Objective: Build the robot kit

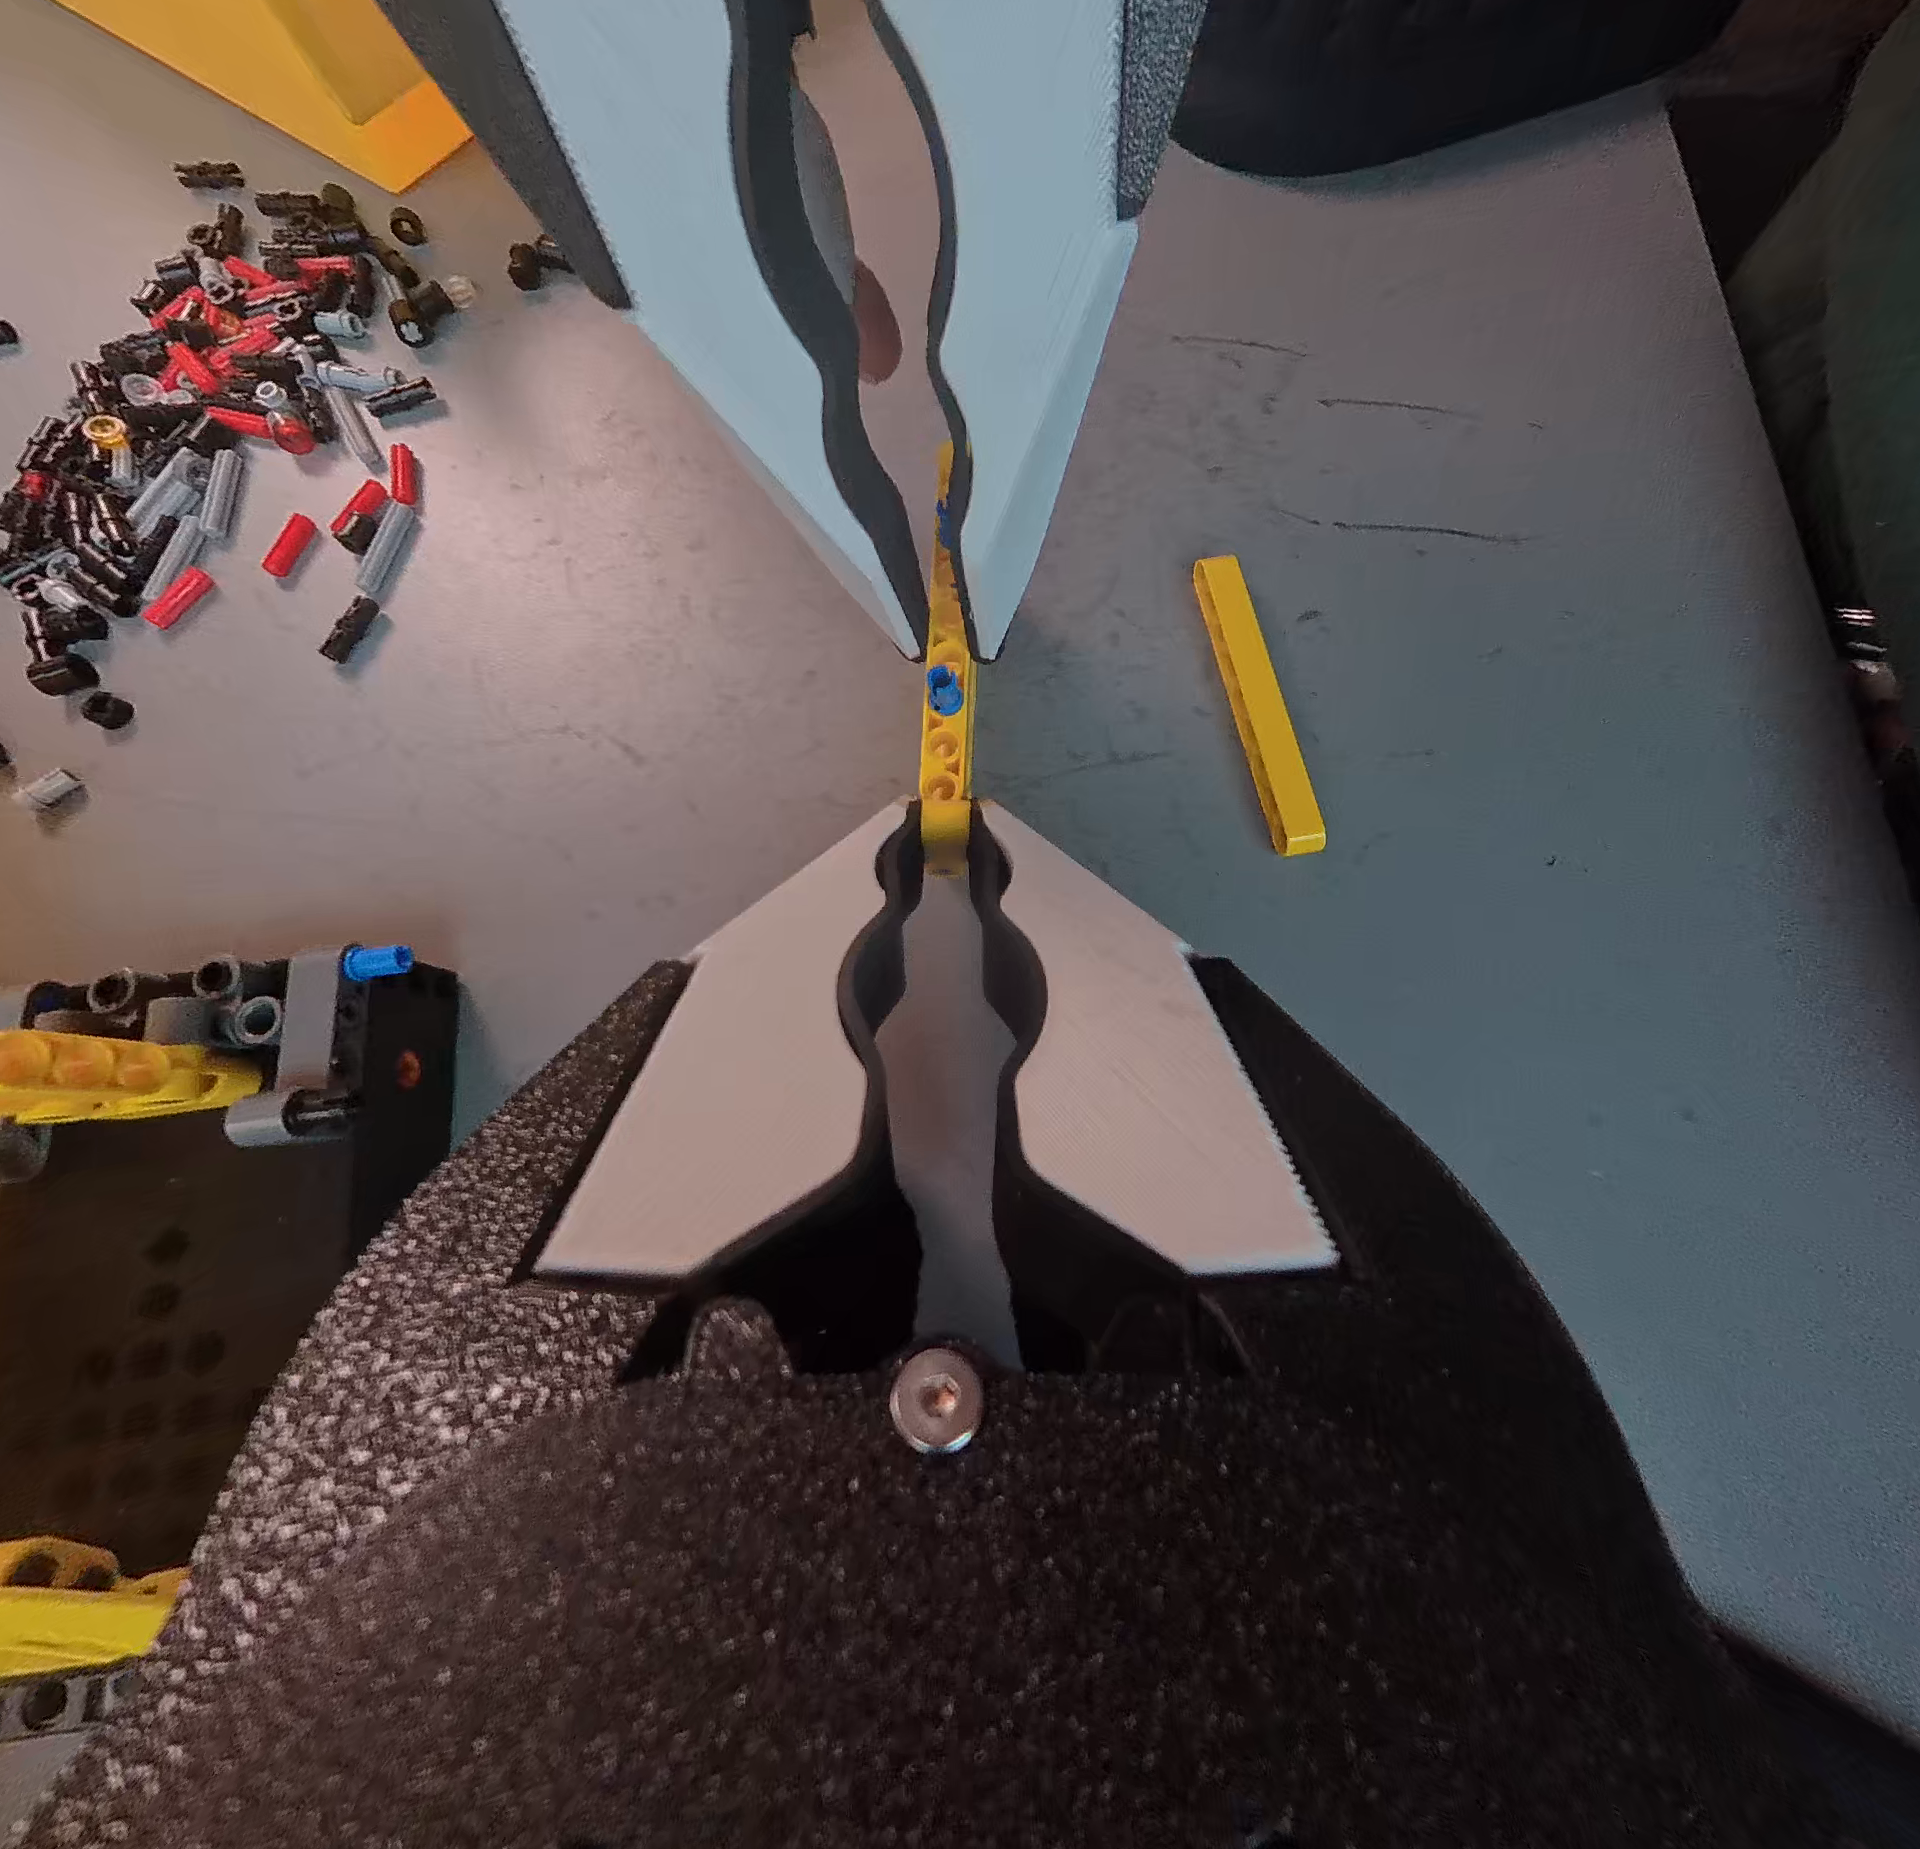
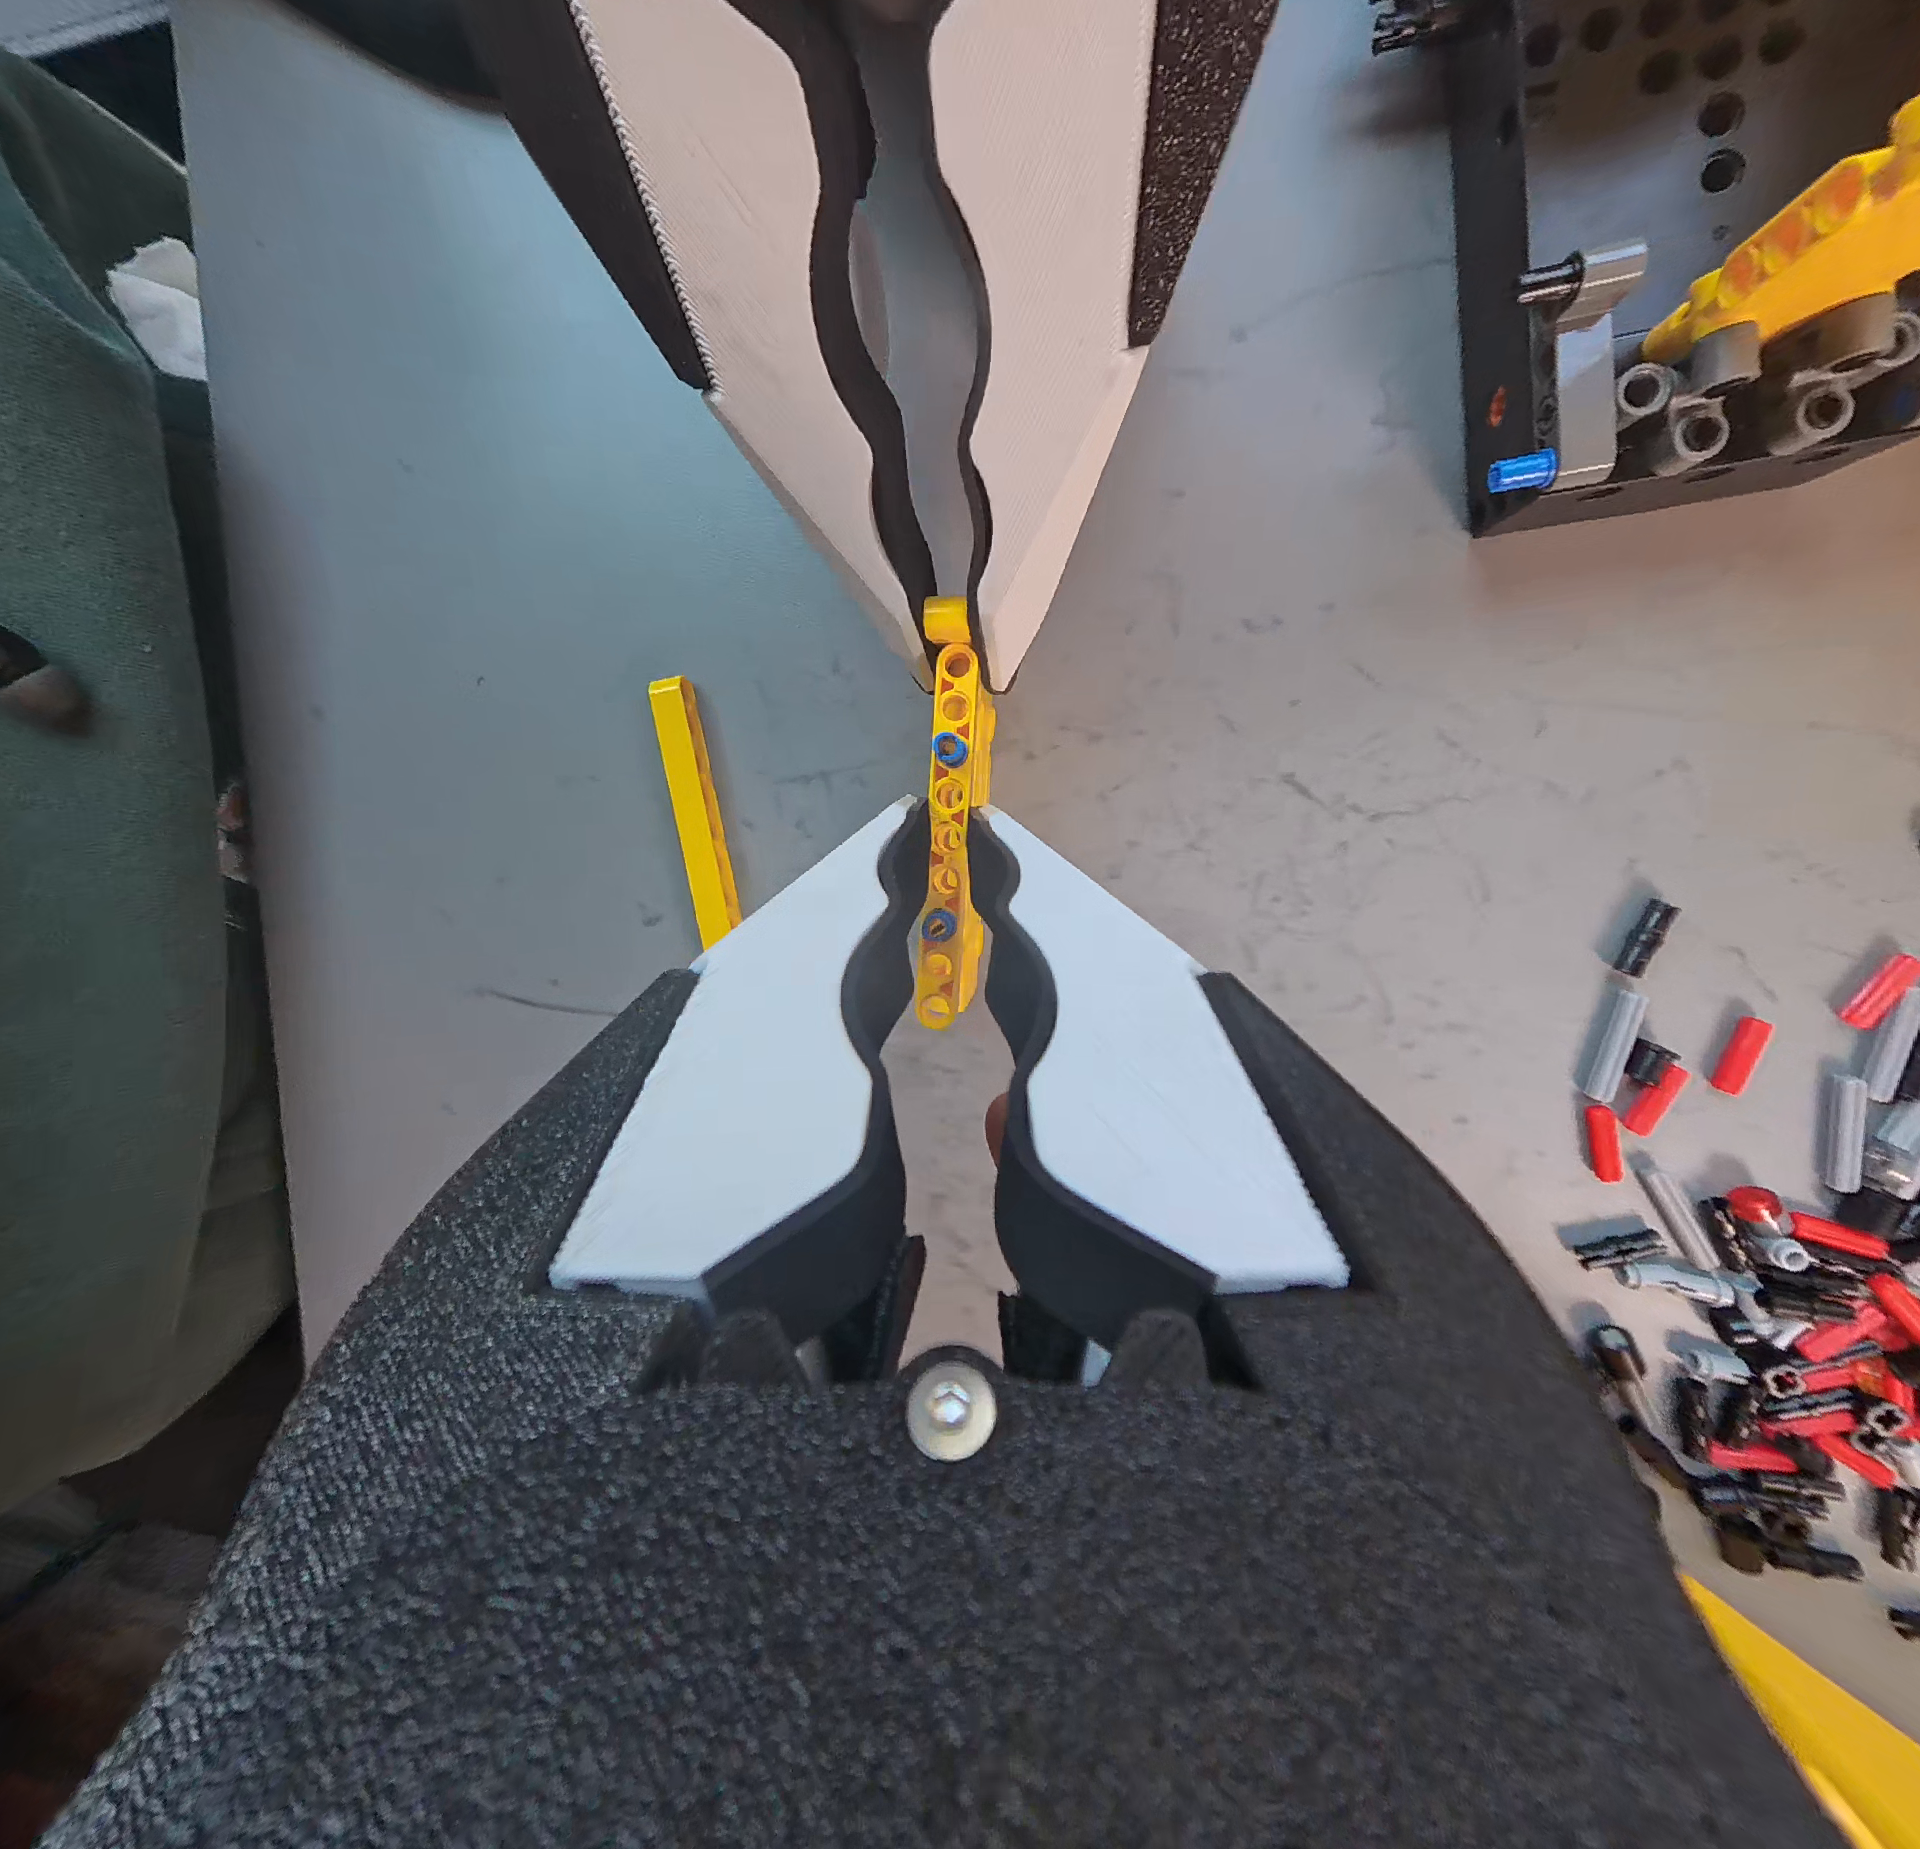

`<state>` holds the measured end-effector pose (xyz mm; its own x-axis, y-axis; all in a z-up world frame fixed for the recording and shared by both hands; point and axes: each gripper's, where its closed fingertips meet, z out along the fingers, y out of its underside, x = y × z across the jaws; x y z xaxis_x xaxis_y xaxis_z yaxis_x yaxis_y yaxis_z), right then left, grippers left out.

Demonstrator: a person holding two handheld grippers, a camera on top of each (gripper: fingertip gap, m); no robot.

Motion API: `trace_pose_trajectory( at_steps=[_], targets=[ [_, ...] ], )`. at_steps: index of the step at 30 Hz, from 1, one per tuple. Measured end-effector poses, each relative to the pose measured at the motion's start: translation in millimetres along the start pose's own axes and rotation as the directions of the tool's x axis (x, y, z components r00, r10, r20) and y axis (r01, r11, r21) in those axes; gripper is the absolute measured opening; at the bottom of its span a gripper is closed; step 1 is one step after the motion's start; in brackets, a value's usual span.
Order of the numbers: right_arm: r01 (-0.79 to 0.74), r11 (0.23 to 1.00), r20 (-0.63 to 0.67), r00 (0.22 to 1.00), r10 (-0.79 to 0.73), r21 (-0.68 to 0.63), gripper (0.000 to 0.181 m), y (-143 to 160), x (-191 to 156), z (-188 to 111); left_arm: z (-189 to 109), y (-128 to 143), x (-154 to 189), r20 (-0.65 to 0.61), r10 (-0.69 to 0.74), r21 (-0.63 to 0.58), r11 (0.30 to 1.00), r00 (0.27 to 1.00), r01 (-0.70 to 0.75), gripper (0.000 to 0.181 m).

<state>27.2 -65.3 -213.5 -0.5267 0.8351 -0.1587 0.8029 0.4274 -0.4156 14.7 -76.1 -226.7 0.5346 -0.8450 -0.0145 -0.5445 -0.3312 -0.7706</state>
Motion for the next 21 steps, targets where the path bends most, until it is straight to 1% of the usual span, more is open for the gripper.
trace_pose_trajectory(
  at_steps=[4,11,12,14,15,16,19,20,21],
  targets=[
    [-0.067,0.995,0.029,0.997,0.065,0.072,0.006,0.2,-0.3,0.1,-0.2,0.4,-0.2,-0.007,-0.022,0.005,1.0,1.0,0.022,0.006],
    [-0.069,0.989,0.022,0.998,0.067,0.131,0.006,-1.1,0.2,0.2,-1.1,0.4,-0.4,-0.021,-0.044,0.013,0.999,0.999,0.044,0.007],
    [-0.068,0.988,0.019,0.998,0.066,0.137,0.006,-1.3,0.3,0.1,-2.0,-0.5,-0.2,-0.017,-0.034,0.02,0.999,0.999,0.034,0.008],
    [-0.06,0.989,0.017,0.998,0.059,0.137,0.006,-1.6,0.2,-0.2,-3.4,-6.4,-0.2,-0.014,-0.036,0.046,0.998,0.999,0.036,0.019],
    [-0.043,0.99,0.007,0.999,0.043,0.133,0.006,-2.2,0.5,-0.2,-2.8,-8.1,-0.1,-0.012,-0.037,0.05,0.998,0.999,0.037,0.019],
    [-0.034,0.991,-0.001,0.999,0.034,0.132,0.007,-3.3,0.7,0.2,-1.7,-8.5,-0.1,-0.006,-0.032,0.049,0.998,0.999,0.033,0.009],
    [-0.006,0.993,-0.035,0.999,0.01,0.117,0.009,-2.2,3.2,-2.5,-1.3,-8.1,-1.4,0.013,-0.023,0.041,0.999,1.0,0.022,0.007],
    [0.016,0.995,-0.057,0.998,-0.01,0.103,0.019,-0.5,4.9,-7.1,-1.5,-7.9,-1.6,0.016,-0.02,0.038,0.999,1.0,0.02,0.007],
    [0.042,0.994,-0.077,0.996,-0.035,0.102,0.021,-0.8,5.8,-14.8,-1.5,-7.8,-1.5,0.015,-0.02,0.037,0.999,1.0,0.019,0.007]
  ],
)
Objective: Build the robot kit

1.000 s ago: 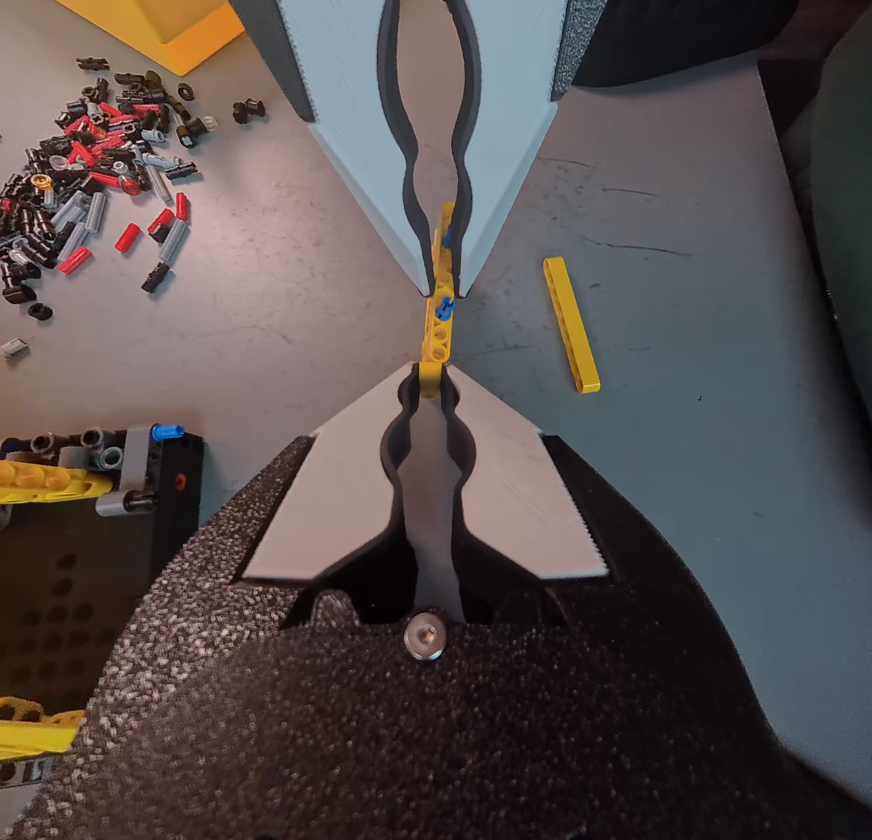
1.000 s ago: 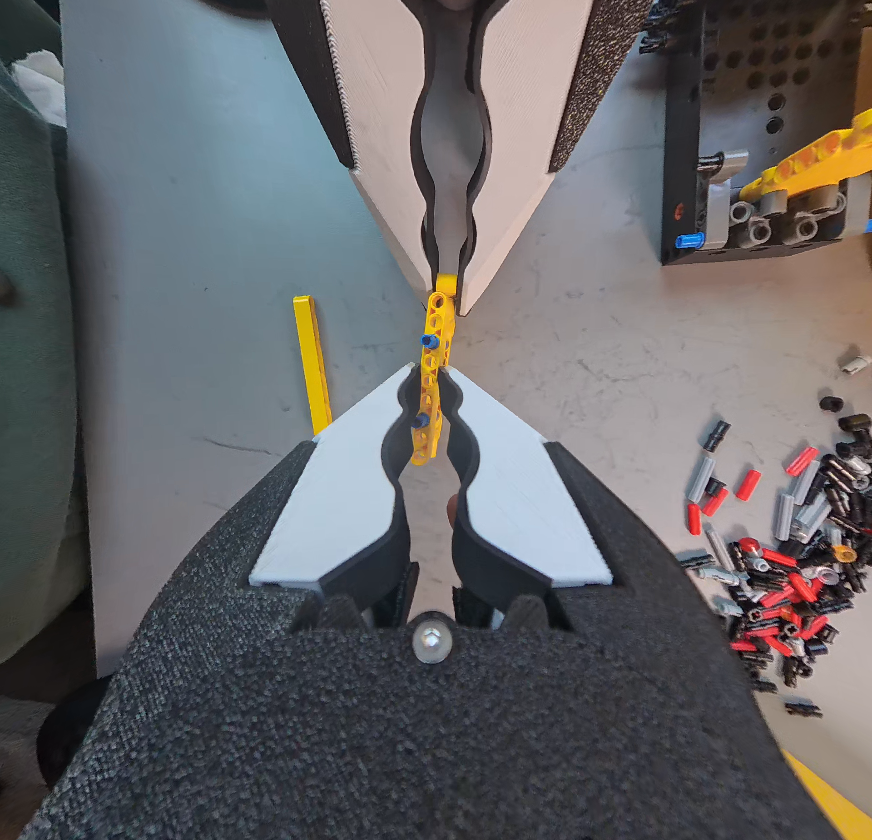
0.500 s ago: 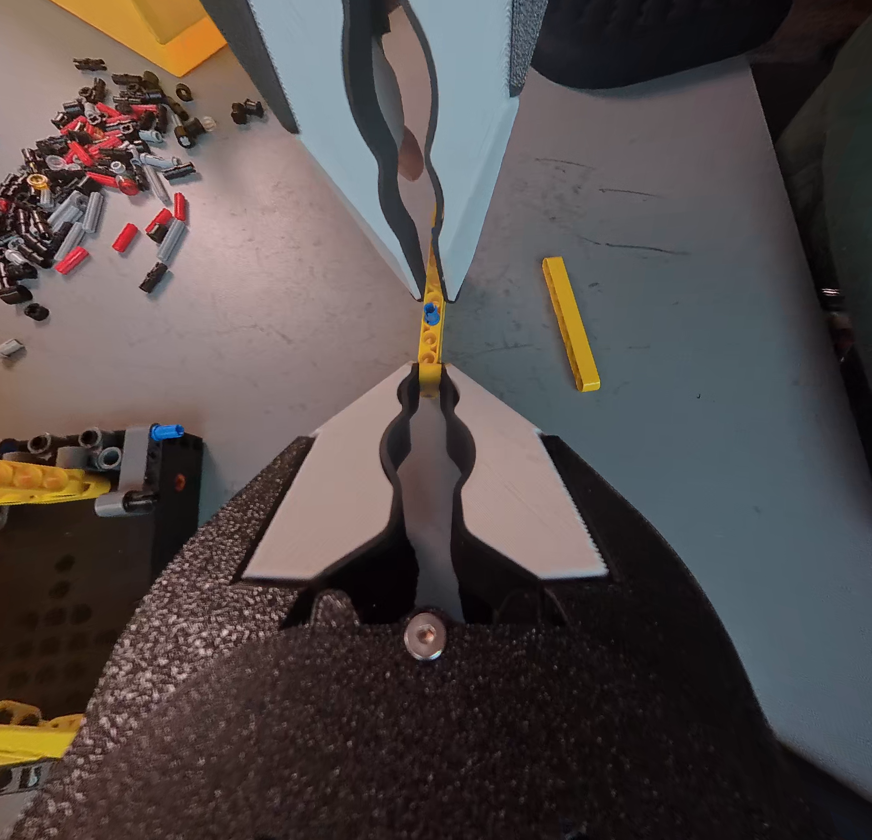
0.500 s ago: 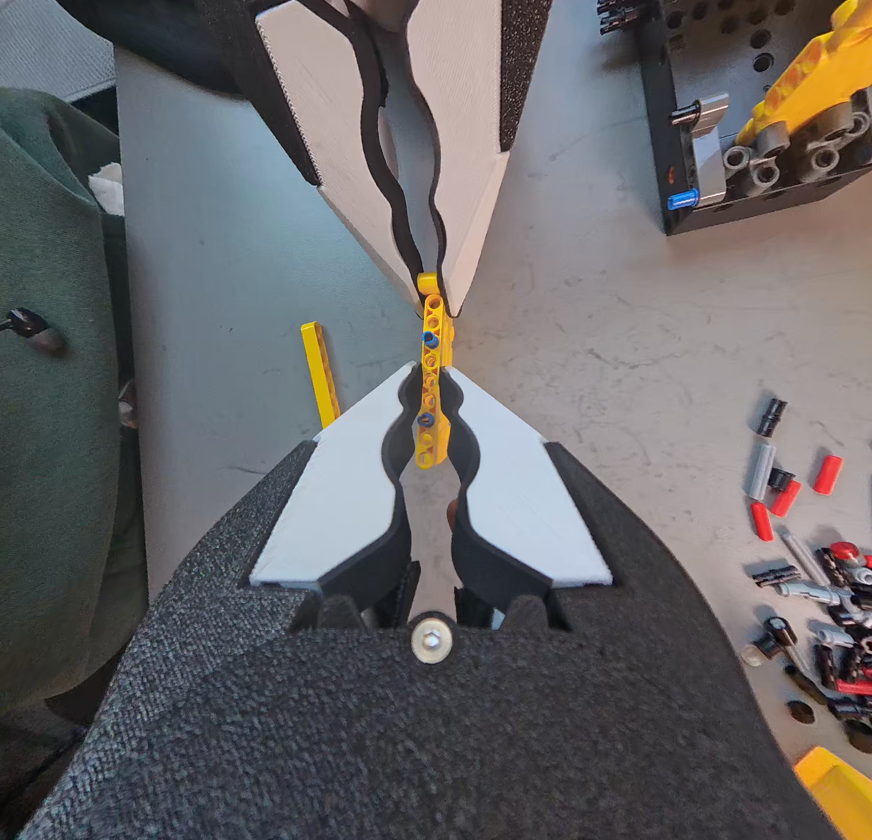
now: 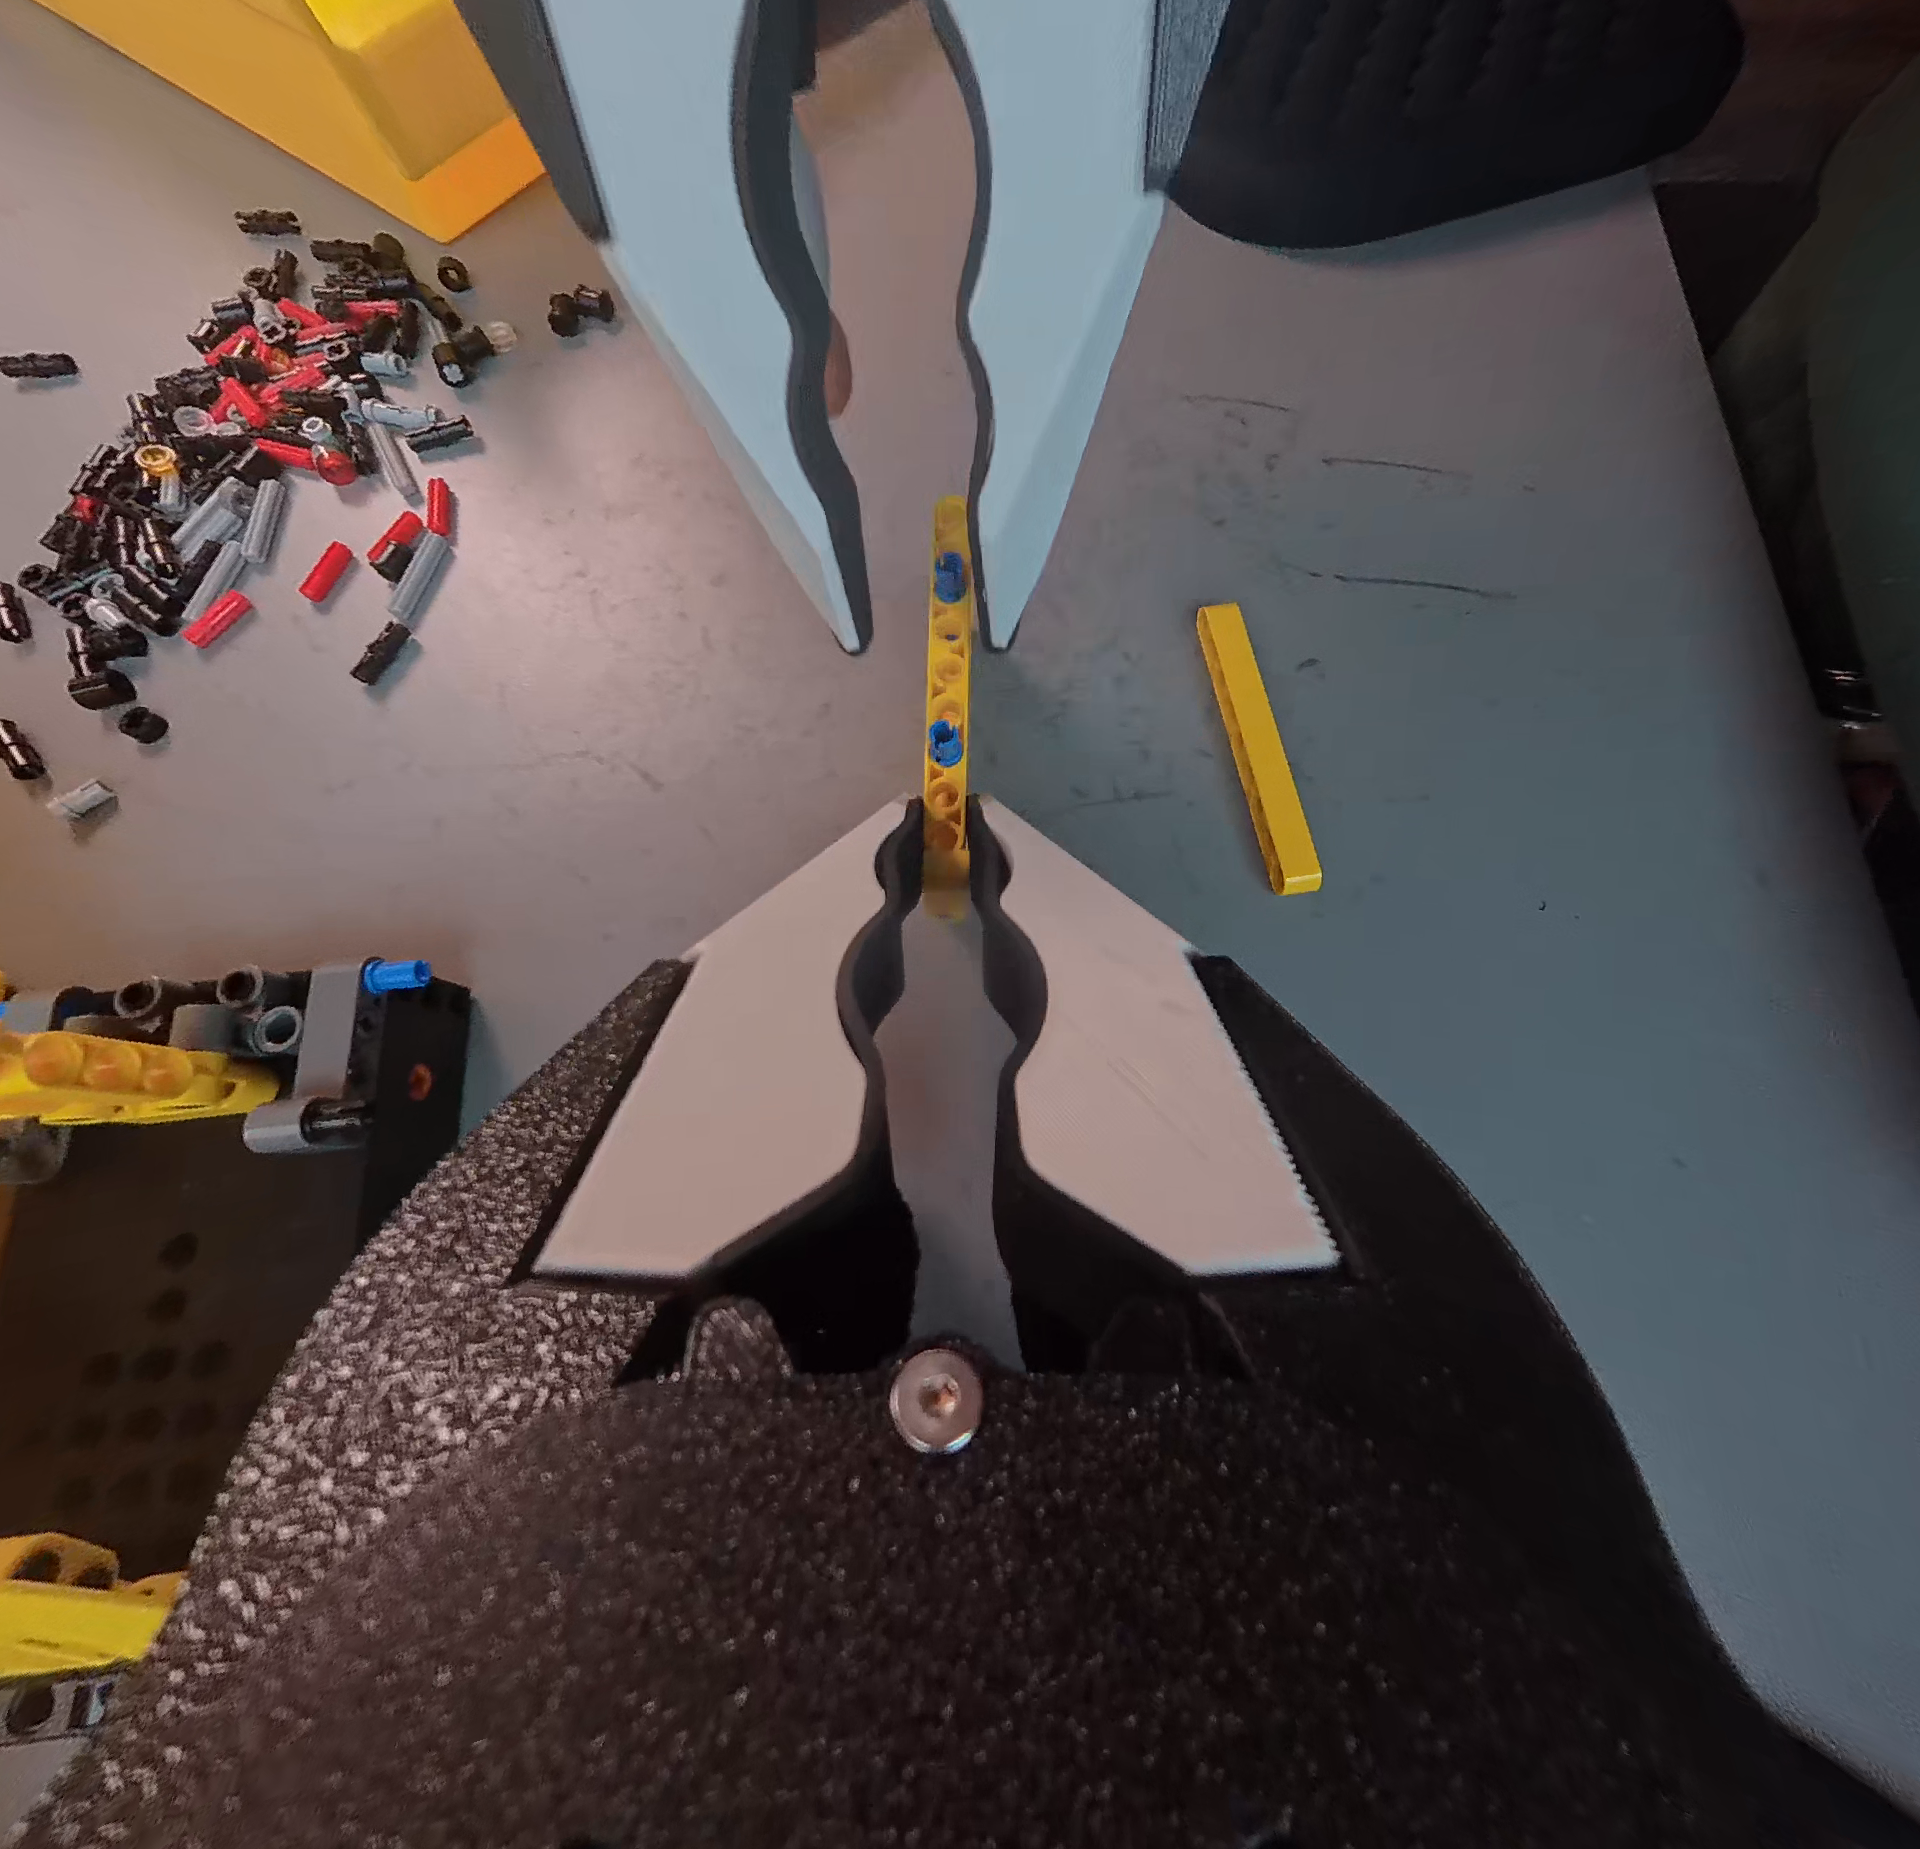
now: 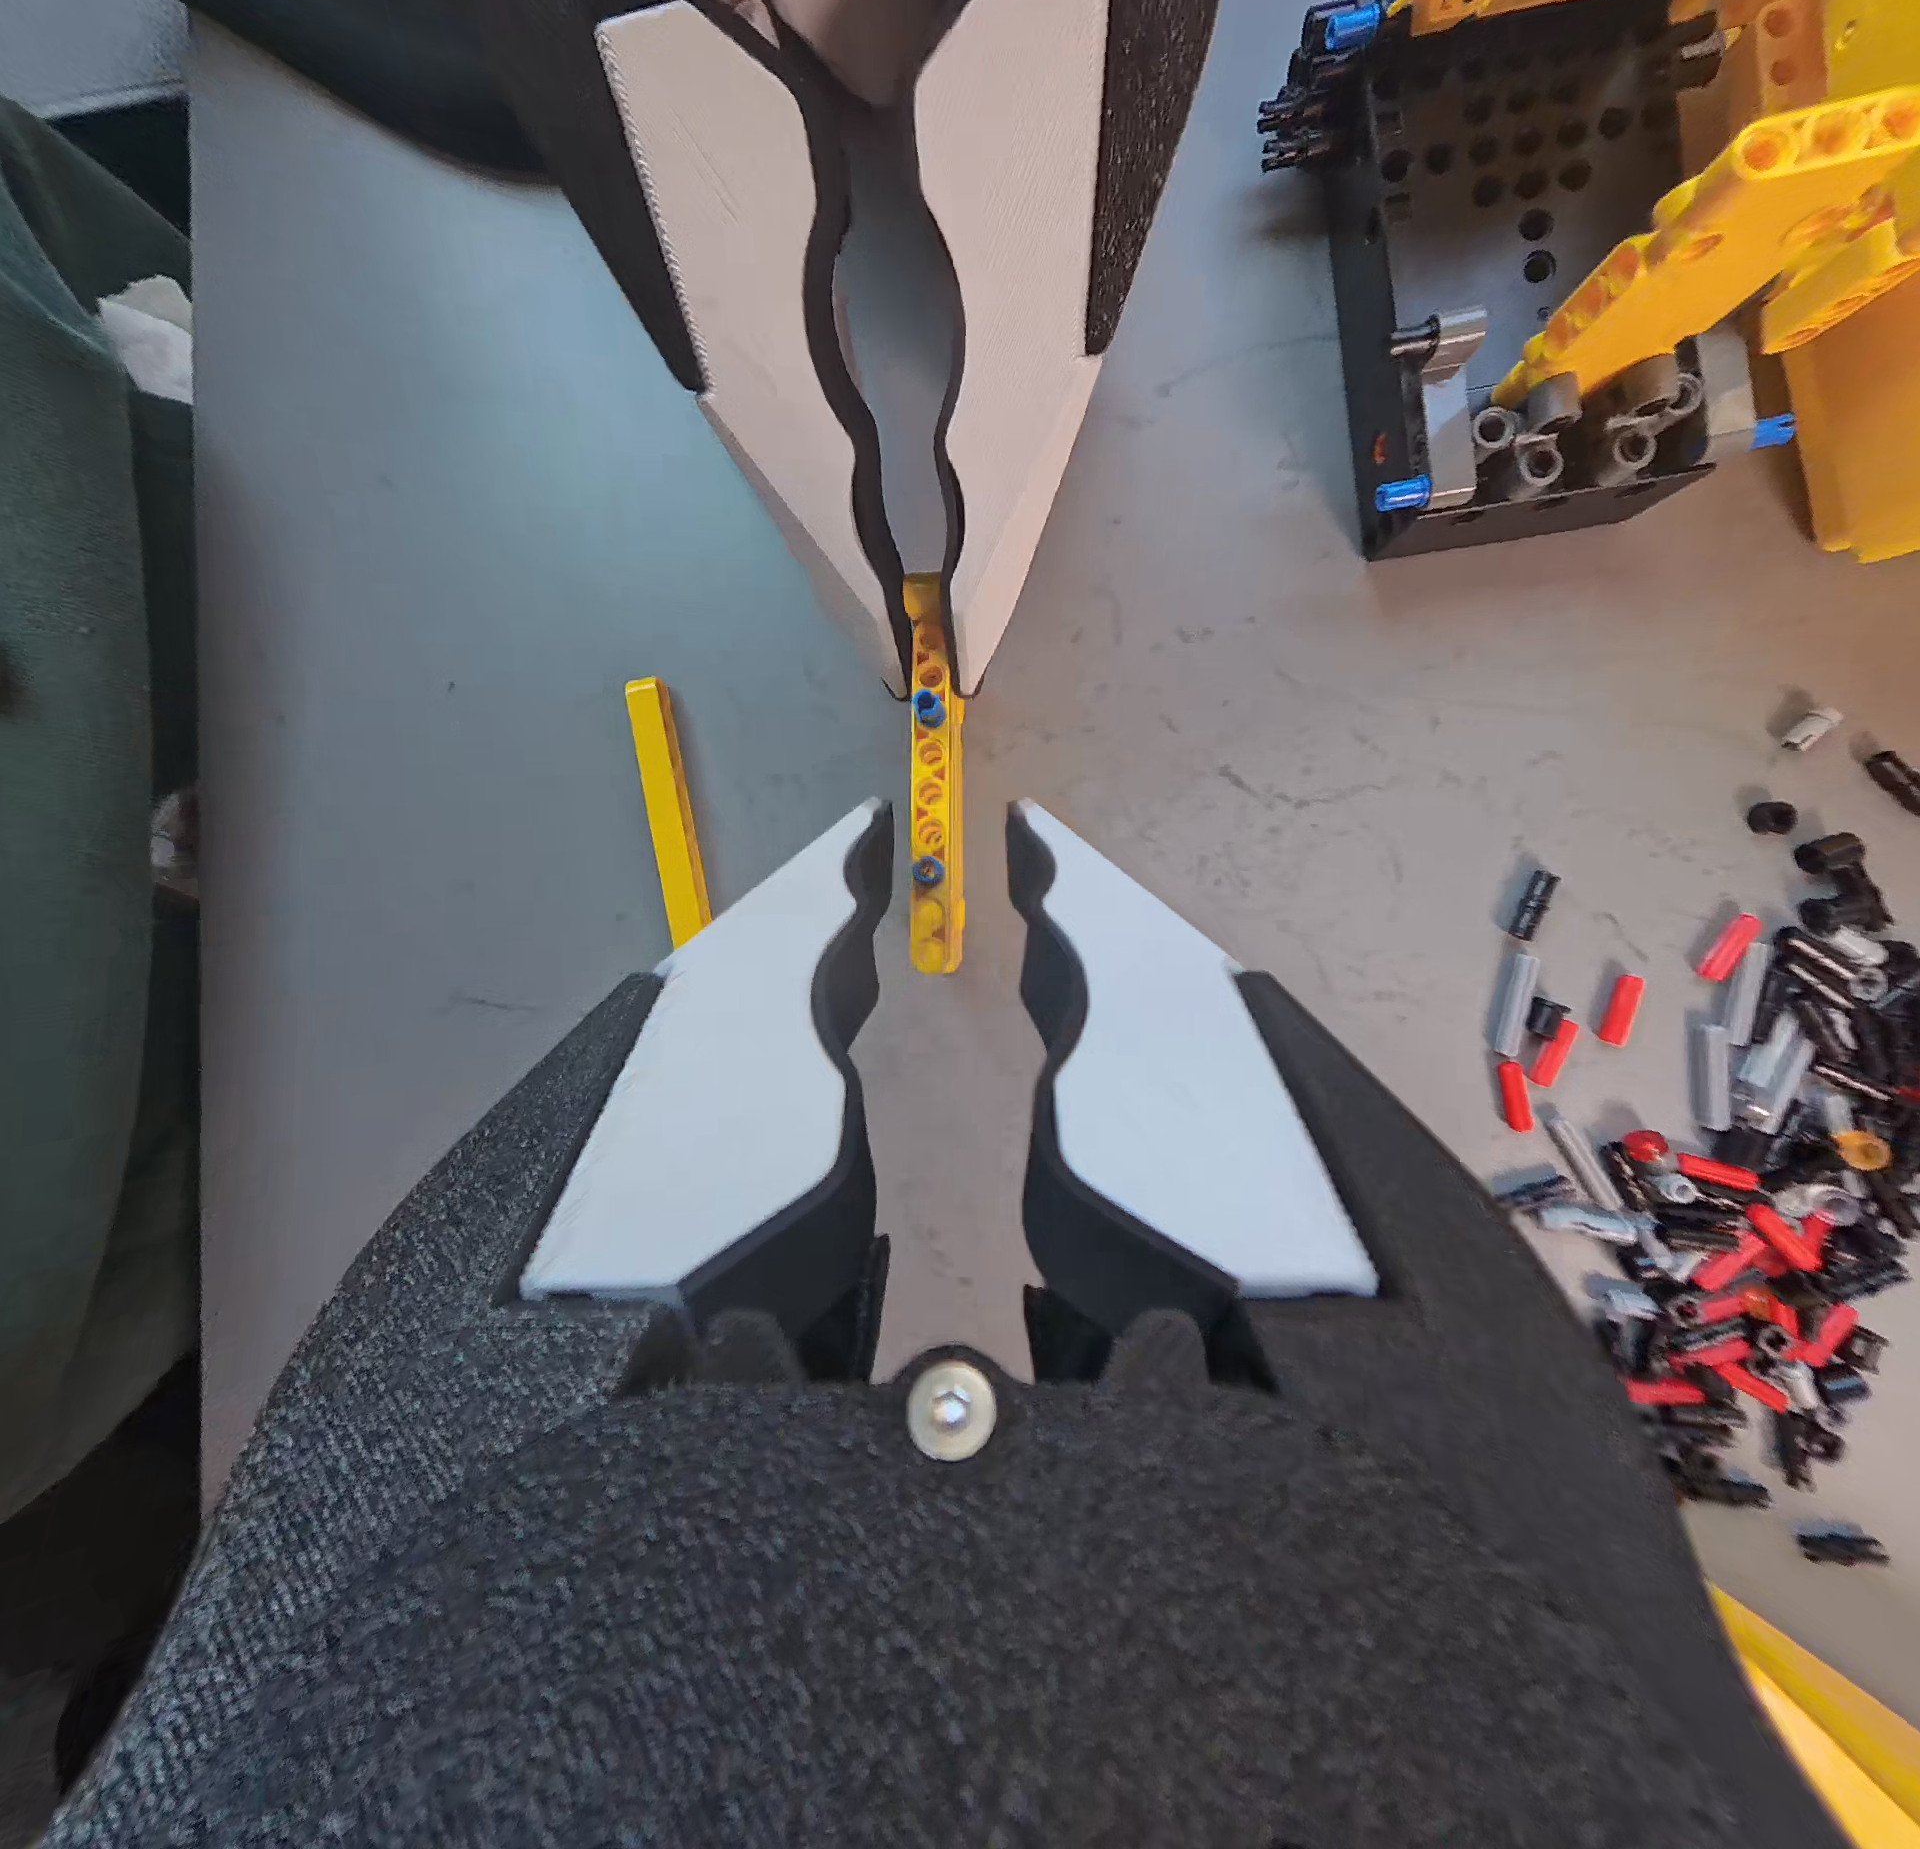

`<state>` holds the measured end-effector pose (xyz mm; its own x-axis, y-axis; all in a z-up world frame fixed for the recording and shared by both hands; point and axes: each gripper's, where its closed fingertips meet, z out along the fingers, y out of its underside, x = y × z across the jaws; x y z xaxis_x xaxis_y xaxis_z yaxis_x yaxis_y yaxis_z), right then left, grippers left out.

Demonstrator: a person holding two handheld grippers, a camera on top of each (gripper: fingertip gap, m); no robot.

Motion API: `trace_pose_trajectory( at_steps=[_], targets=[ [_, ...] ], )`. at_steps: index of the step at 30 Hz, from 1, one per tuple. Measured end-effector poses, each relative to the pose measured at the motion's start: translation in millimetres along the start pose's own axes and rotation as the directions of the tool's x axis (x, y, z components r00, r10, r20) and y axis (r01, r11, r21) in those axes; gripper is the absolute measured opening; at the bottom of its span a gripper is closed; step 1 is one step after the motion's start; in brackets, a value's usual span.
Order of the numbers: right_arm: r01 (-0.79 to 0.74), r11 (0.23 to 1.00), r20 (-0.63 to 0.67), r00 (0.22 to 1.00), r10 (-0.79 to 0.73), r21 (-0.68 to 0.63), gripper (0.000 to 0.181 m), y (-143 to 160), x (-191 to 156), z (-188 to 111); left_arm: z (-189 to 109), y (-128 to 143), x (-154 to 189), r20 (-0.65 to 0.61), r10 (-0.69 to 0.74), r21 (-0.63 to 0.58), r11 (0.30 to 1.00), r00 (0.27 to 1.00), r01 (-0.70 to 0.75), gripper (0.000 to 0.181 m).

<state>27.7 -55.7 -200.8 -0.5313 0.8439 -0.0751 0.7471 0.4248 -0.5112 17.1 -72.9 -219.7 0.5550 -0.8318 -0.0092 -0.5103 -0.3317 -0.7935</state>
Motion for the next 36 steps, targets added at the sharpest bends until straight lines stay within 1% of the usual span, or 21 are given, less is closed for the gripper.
trace_pose_trajectory(
  at_steps=[1,3,6,7,8,15,17,19,20,21,22,25,32,34,35,36],
  targets=[
    [0.02,1.0,-0.005,1.0,-0.02,-0.002,0.024,-1.1,-0.5,-8.0,0.0,-0.1,-0.1,-0.001,0.001,-0.001,1.0,1.0,-0.001,0.006],
    [0.079,0.996,-0.048,0.996,-0.081,-0.051,0.026,2.4,1.2,-16.6,0.1,-0.3,-0.1,-0.003,0.003,-0.005,1.0,1.0,-0.003,0.006],
    [0.146,0.98,-0.068,0.985,-0.156,-0.136,0.024,11.4,-3.0,-8.1,0.3,-0.3,-0.1,-0.006,0.002,-0.011,1.0,1.0,-0.002,0.006],
    [0.158,0.973,-0.081,0.982,-0.173,-0.165,0.021,14.9,-1.9,-3.9,0.3,-0.2,0.0,-0.006,0.001,-0.011,1.0,1.0,-0.001,0.006],
    [0.167,0.967,-0.094,0.978,-0.187,-0.19,0.01,18.0,0.2,-1.0,0.1,-0.1,-0.2,-0.003,0.001,-0.011,1.0,1.0,-0.001,0.006],
    [0.141,0.973,-0.072,0.985,-0.156,-0.182,0.006,17.2,-0.5,1.7,-0.6,0.1,-0.4,-0.02,-0.031,0.001,1.0,0.999,0.031,0.006],
    [0.112,0.982,-0.063,0.99,-0.123,-0.155,0.006,16.5,-0.2,2.1,-0.7,0.7,-0.1,-0.024,-0.038,0.002,0.999,0.999,0.038,0.006],
    [0.067,0.992,-0.049,0.996,-0.073,-0.103,0.006,13.2,0.2,4.0,0.8,8.0,-0.3,-0.011,-0.017,-0.042,0.999,1.0,0.017,0.009],
    [0.062,0.994,-0.047,0.997,-0.066,-0.094,0.006,12.0,0.4,4.7,3.7,15.2,1.2,-0.011,-0.007,-0.083,0.997,1.0,0.006,0.016],
    [0.072,0.992,-0.047,0.996,-0.077,-0.103,0.007,11.8,0.2,5.0,6.2,19.0,1.6,-0.003,0.004,-0.104,0.995,1.0,-0.004,0.015],
    [0.087,0.99,-0.048,0.995,-0.093,-0.115,0.007,11.9,0.1,5.1,7.4,19.1,0.4,0.012,0.017,-0.108,0.994,1.0,-0.015,0.006],
    [0.091,0.988,-0.04,0.994,-0.097,-0.128,0.006,11.6,0.5,5.4,8.1,18.6,0.0,-0.004,-0.008,-0.101,0.995,1.0,0.007,0.006],
    [0.097,0.994,-0.078,0.992,-0.101,-0.054,0.006,9.6,4.8,6.2,9.5,18.4,0.0,-0.006,0.038,-0.101,0.994,0.999,-0.039,0.007],
    [0.127,0.991,-0.099,0.986,-0.132,-0.051,0.006,9.0,6.9,6.7,9.8,18.3,-0.3,-0.01,0.042,-0.1,0.994,0.999,-0.042,0.008],
    [0.128,0.989,-0.084,0.987,-0.134,-0.074,0.006,14.1,5.6,10.0,10.2,18.2,-0.2,-0.012,0.046,-0.101,0.994,0.999,-0.047,0.008],
    [0.14,0.988,-0.076,0.987,-0.144,-0.065,0.006,15.7,3.6,12.4,10.5,18.2,-0.2,-0.009,0.054,-0.103,0.993,0.998,-0.055,0.007]
  ],
)
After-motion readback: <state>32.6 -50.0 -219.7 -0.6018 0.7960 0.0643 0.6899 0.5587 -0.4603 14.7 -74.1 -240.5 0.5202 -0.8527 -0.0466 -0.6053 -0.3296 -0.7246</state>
